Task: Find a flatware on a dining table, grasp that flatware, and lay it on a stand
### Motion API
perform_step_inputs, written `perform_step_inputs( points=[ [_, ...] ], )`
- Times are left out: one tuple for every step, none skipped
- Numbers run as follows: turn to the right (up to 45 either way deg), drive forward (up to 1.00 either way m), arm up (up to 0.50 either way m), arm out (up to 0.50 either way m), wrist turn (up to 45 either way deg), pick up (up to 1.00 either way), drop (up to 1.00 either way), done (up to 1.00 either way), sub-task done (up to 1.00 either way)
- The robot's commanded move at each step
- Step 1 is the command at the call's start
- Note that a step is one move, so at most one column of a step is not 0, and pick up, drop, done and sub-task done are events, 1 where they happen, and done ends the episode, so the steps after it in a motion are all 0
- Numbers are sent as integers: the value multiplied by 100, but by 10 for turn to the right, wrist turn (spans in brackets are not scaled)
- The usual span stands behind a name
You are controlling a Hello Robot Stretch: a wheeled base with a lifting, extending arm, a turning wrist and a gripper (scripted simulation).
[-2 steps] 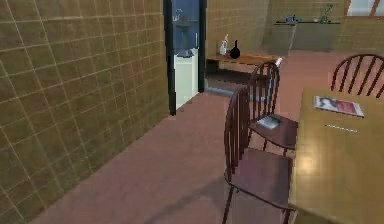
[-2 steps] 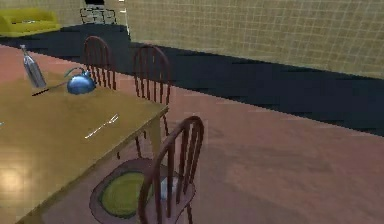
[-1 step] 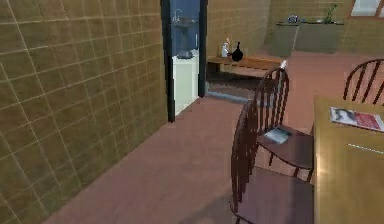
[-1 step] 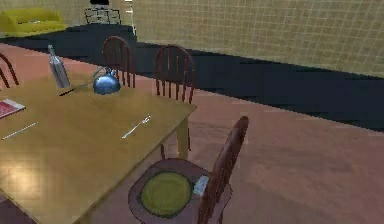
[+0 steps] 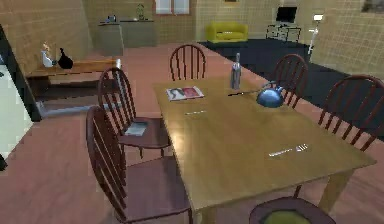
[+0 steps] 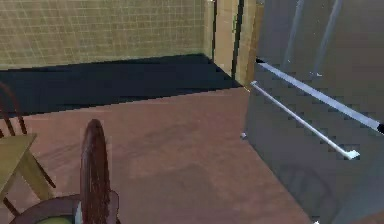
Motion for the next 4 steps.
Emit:
perform_step_inputs(
  points=[
    [450, 0, 0, 0, 0, 0, 0, 0, 0],
    [450, 0, 0, 0, 0, 0, 0, 0, 0],
    [450, 0, 0, 0, 0, 0, 0, 0, 0],
    [0, 35, 0, 0, 0, 0, 0, 0, 0]
  ],
)
